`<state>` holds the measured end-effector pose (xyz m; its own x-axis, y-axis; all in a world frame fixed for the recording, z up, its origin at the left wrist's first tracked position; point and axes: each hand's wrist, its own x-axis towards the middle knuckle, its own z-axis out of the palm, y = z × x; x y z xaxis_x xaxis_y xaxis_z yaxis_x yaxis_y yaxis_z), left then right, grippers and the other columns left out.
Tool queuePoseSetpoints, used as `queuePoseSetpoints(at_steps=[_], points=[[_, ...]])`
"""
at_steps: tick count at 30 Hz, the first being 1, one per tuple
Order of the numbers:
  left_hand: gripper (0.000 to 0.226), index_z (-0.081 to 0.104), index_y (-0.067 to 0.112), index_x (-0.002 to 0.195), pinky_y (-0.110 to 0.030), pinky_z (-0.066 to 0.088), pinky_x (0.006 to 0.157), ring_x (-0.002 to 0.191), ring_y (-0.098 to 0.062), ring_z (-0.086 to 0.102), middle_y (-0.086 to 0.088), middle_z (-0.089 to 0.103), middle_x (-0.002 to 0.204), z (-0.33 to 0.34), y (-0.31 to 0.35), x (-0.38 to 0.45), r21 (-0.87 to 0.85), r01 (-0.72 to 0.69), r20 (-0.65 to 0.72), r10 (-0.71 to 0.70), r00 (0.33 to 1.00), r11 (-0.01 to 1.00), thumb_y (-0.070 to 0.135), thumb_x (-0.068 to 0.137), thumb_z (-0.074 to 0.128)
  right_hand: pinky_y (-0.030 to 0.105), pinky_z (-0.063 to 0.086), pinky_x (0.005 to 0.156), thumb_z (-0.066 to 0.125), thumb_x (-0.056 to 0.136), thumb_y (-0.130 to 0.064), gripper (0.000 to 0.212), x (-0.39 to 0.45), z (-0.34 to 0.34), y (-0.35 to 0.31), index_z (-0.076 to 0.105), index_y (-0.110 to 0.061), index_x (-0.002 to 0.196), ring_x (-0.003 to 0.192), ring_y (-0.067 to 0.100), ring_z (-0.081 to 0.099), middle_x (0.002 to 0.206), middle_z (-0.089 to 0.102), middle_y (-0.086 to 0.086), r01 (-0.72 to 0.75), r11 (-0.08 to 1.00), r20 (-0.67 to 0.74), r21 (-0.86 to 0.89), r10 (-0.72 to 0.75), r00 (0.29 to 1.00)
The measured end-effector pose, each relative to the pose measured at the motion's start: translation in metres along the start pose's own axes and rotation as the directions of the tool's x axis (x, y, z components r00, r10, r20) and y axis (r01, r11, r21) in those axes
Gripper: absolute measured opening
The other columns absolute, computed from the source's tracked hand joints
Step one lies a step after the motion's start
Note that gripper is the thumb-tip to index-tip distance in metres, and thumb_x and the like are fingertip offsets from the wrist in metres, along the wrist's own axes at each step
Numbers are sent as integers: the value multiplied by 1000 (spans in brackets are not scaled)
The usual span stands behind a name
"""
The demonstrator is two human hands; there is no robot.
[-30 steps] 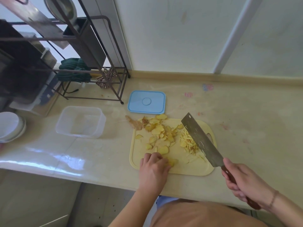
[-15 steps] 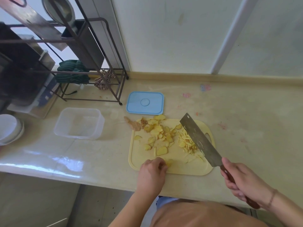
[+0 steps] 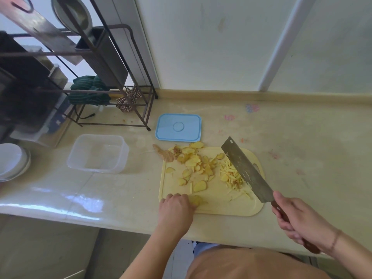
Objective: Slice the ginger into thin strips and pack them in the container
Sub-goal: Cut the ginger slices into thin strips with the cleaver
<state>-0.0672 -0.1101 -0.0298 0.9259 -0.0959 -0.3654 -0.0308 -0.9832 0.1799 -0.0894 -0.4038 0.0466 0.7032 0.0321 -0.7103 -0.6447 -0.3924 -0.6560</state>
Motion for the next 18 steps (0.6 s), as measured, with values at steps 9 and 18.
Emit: queuePoseSetpoints(at_steps=[9, 18], points=[[35, 61, 24, 114, -31, 46, 82, 98, -18, 59, 7, 61, 106, 12, -4, -8, -169, -22, -171, -7, 985, 985, 49, 90, 65, 19, 24, 39, 38, 76, -72, 63, 2, -1, -1, 40, -9, 71, 41, 14, 23, 52, 30, 5, -7, 1000, 27, 18, 6, 1000], [18, 73, 22, 93, -34, 49, 74, 84, -19, 57, 8, 65, 89, 19, 3, -6, -342, -22, -236, -63, 970, 939, 26, 78, 81, 19, 25, 38, 44, 61, -84, 72, 3, -2, -2, 42, -12, 67, 40, 14, 23, 52, 30, 5, 4, 1000, 31, -2, -4, 1000]])
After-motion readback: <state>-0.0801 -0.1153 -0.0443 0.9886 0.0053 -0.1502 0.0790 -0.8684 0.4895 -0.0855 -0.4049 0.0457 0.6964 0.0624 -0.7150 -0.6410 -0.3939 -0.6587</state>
